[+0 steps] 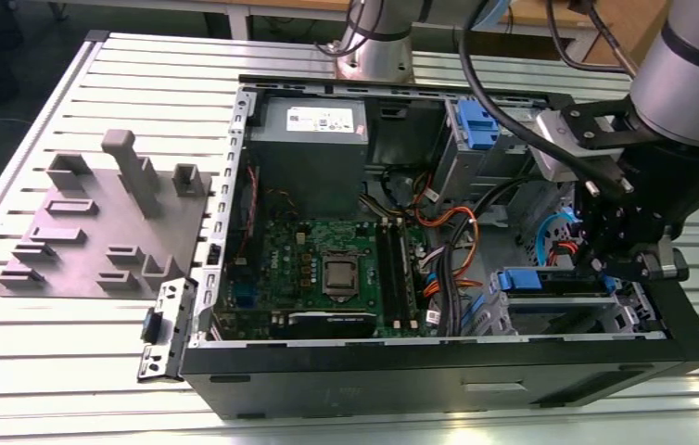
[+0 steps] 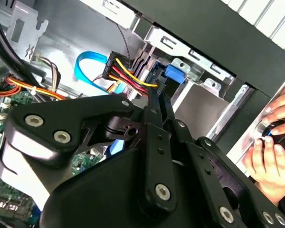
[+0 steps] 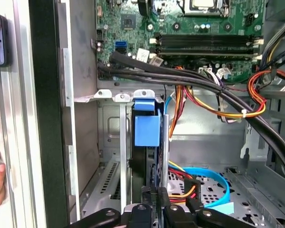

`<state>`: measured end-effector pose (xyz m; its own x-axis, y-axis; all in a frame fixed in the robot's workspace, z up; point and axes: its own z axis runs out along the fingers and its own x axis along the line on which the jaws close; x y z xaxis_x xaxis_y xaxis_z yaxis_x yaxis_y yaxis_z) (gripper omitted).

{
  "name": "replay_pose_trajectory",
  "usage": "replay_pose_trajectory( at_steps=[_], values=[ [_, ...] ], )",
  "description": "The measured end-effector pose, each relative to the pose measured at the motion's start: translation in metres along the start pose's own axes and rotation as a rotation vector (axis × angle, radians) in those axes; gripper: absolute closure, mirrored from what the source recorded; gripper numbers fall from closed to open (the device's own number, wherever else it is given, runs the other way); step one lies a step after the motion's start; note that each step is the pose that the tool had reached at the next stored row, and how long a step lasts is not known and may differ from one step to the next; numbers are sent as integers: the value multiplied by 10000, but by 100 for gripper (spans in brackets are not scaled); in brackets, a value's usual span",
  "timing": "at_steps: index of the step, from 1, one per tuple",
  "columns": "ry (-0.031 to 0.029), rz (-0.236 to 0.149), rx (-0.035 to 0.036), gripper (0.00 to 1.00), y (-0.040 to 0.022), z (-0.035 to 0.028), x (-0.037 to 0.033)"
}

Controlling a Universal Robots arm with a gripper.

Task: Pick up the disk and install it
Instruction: 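Insert the first disk wire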

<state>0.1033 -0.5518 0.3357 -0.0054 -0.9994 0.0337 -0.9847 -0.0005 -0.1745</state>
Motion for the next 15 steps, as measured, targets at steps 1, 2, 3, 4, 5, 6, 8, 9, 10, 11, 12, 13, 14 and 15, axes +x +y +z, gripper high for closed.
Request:
replay_pose_trajectory(
  at_steps=[1, 2, 3, 4, 5, 6, 8, 9, 10, 11, 12, 13, 14, 15],
  values=[
    [0, -6, 61, 84, 9, -1, 0],
    [-1, -10, 95, 84, 21, -1, 0],
    [-3, -11, 116, 84, 28, 1, 0],
    [-2, -10, 131, 84, 34, 4, 0],
    [-1, -10, 140, 84, 39, 8, 0],
    [0, -10, 145, 84, 45, 12, 0],
    [-2, -9, 159, 84, 57, 22, -1],
    [-1, -10, 169, 84, 60, 25, -1],
    [-1, -10, 180, 84, 61, 28, -1],
    [-1, -10, 192, 84, 62, 30, -1],
    [0, -8, 199, 84, 64, 32, -1],
    [0, -9, 199, 84, 64, 32, -1],
    [0, -8, 200, 84, 65, 33, -1],
    [-2, -7, 200, 84, 66, 34, -1]
  ],
)
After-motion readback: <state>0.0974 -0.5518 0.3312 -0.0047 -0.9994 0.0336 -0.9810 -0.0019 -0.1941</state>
